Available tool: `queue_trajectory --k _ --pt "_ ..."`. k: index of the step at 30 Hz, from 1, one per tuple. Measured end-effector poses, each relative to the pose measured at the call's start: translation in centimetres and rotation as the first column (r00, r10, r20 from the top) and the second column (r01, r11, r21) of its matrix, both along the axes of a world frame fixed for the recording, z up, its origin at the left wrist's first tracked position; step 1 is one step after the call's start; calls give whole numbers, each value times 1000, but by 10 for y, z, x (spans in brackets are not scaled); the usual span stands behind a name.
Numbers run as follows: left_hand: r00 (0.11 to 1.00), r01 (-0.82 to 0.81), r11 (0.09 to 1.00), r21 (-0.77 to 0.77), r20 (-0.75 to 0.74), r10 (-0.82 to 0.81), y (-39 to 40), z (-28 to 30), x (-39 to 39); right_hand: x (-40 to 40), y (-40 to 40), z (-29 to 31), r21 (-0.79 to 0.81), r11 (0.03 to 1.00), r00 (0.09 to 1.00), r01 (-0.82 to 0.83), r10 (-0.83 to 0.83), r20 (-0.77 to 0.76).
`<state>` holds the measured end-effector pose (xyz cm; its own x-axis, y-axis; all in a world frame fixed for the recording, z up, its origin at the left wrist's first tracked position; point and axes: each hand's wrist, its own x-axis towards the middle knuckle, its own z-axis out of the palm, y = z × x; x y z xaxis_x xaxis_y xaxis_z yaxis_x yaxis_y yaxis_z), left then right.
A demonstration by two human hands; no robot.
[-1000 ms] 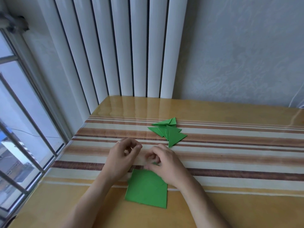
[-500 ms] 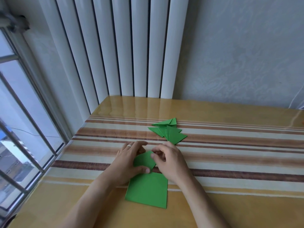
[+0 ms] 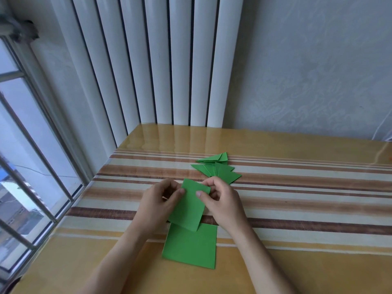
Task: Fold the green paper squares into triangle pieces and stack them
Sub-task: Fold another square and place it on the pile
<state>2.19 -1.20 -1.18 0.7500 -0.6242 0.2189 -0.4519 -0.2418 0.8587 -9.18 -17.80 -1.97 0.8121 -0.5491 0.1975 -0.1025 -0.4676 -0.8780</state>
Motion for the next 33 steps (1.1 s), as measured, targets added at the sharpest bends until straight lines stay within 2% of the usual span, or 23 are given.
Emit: queue_trajectory --k 4,7,11,14,22,27,30,33 --pt "962 -78 996 -51 -266 62 -1 1 -5 2 -1 -1 154 987 995 50 -63 81" --pt "917 -117 987 -105 -392 67 -3 1 -7 2 3 2 136 991 989 0 -20 144" --pt "928 -76 982 -175 -372 6 -4 5 -9 2 9 4 14 997 979 -78 74 190" --pt "943 -48 987 -156 -333 -7 -4 2 -8 3 12 3 -44 991 975 -126 132 179" --pt "964 -64 993 -103 -264 35 -4 5 -10 3 12 3 -78 981 975 -177 186 123" --pt "961 -20 996 -91 -276 -6 -4 2 -9 -2 14 11 -16 979 968 -205 205 148" --pt "977 77 994 -71 -196 -90 -5 3 -10 -3 13 15 -110 966 961 -233 246 128" --pt "982 82 995 -50 -166 -90 -5 3 -10 -1 12 10 -203 962 970 -185 212 121"
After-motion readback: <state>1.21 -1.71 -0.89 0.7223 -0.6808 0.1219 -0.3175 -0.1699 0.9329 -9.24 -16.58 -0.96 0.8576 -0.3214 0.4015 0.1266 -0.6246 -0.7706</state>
